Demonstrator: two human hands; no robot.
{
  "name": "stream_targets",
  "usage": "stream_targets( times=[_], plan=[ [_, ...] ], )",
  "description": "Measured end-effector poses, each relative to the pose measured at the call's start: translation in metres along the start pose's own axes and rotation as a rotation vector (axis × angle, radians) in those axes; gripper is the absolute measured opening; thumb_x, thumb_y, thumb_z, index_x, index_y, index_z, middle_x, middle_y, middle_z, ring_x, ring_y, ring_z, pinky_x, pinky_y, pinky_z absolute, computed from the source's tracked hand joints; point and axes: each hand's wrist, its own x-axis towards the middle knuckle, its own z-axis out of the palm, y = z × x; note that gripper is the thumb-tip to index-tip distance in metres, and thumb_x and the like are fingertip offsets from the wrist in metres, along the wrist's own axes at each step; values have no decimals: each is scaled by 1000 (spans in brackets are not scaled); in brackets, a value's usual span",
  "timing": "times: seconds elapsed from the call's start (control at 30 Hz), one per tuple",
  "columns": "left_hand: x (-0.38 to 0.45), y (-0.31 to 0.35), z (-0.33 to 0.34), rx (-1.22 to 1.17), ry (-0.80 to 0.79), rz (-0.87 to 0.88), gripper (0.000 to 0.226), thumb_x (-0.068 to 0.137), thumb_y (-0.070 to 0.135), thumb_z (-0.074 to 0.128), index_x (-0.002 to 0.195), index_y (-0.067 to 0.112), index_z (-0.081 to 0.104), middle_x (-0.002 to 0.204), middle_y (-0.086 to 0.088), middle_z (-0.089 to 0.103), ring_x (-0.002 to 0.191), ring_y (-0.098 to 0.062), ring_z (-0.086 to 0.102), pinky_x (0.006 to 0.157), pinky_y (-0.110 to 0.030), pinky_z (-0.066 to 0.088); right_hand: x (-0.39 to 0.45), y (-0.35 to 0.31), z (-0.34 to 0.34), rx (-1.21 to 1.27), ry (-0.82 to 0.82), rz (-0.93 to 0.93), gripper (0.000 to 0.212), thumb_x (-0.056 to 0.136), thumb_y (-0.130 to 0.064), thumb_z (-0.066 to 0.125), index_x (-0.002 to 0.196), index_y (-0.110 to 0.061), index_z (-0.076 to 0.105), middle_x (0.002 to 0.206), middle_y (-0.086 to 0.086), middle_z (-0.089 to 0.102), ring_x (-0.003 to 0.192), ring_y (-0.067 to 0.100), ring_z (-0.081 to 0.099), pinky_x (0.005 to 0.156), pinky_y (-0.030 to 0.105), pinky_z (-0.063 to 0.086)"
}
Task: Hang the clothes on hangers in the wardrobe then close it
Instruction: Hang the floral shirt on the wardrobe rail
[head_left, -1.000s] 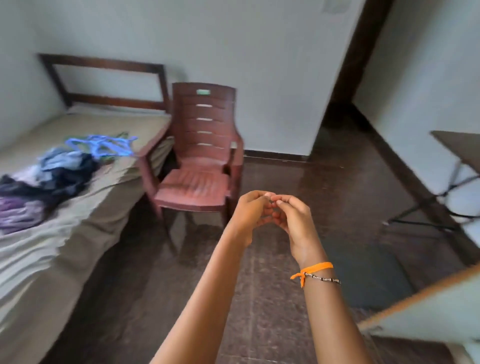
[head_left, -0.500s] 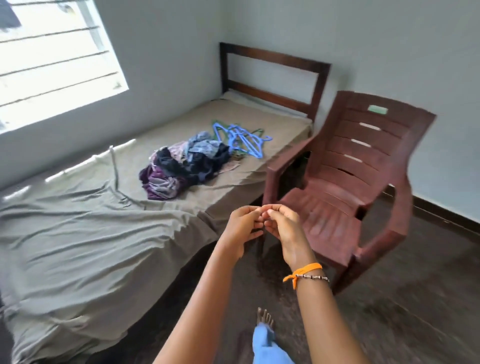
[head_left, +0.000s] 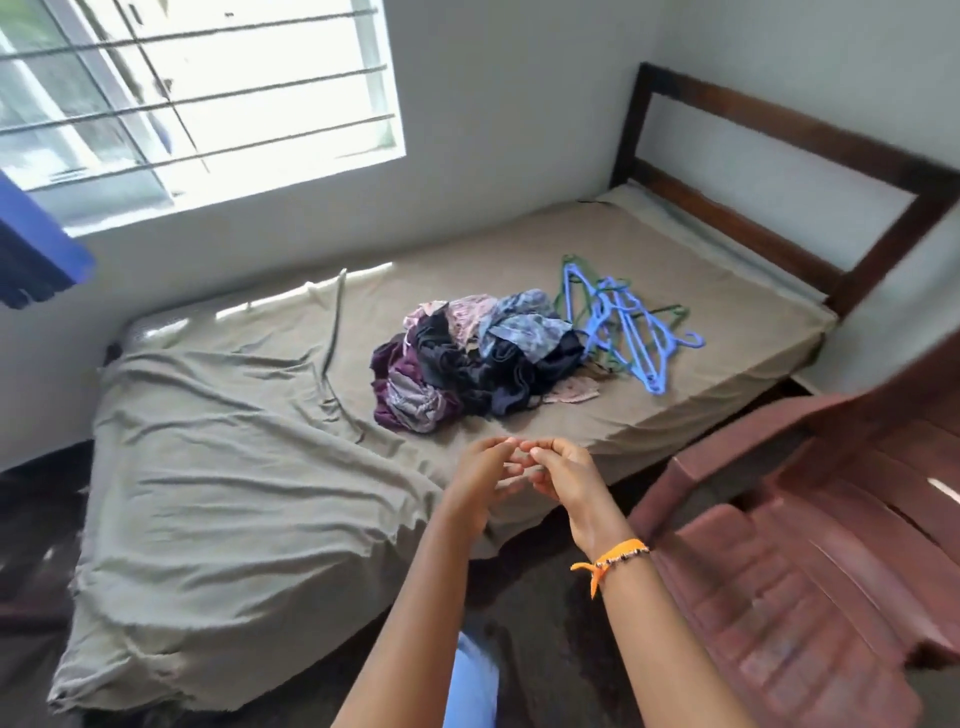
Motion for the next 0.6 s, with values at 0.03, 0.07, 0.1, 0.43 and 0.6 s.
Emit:
stream_targets(
  times=[0.03, 0.07, 0.1, 0.43, 0.6],
  plan=[
    [17, 4, -5, -13, 8, -15, 20, 98, 16, 46, 90, 16, 64, 75, 0, 62, 70, -10, 59, 71, -27, 50, 20, -1, 4, -26, -13, 11, 22, 96, -4, 41, 90, -11, 61, 80, 0, 66, 62, 7, 53, 58, 14, 44],
    [36, 9, -11, -29, 18, -28, 19, 98, 16, 45, 93, 16, 64, 78, 0, 63, 74, -11, 59, 71, -26, 50, 40, -4, 10, -54, -22, 23, 22, 96, -4, 41, 92, -9, 61, 82, 2, 66, 63, 8, 52, 60, 16, 44],
    [55, 15, -18, -47, 29, -39, 18, 98, 16, 45, 97, 15, 64, 79, -1, 63, 75, -11, 60, 71, -25, 50, 61, -8, 17, -85, -31, 32, 21, 96, -5, 41, 94, -9, 62, 85, 4, 66, 64, 9, 52, 62, 18, 43],
    [252, 75, -117, -96, 213, -179, 26, 97, 5, 37, 92, 17, 59, 66, 3, 55, 57, -5, 50, 58, -20, 38, 321, -17, 134, -427, -82, 37, 34, 90, 6, 36, 79, -13, 62, 93, 12, 61, 74, 15, 57, 70, 25, 50],
    [317, 64, -163, -98, 270, -337, 21, 98, 6, 38, 93, 15, 57, 73, 0, 52, 53, -5, 52, 46, -14, 41, 417, 25, 162, -727, -279, 49, 29, 89, 4, 46, 106, -2, 68, 158, 10, 4, 142, 14, 24, 108, 18, 24]
  ],
)
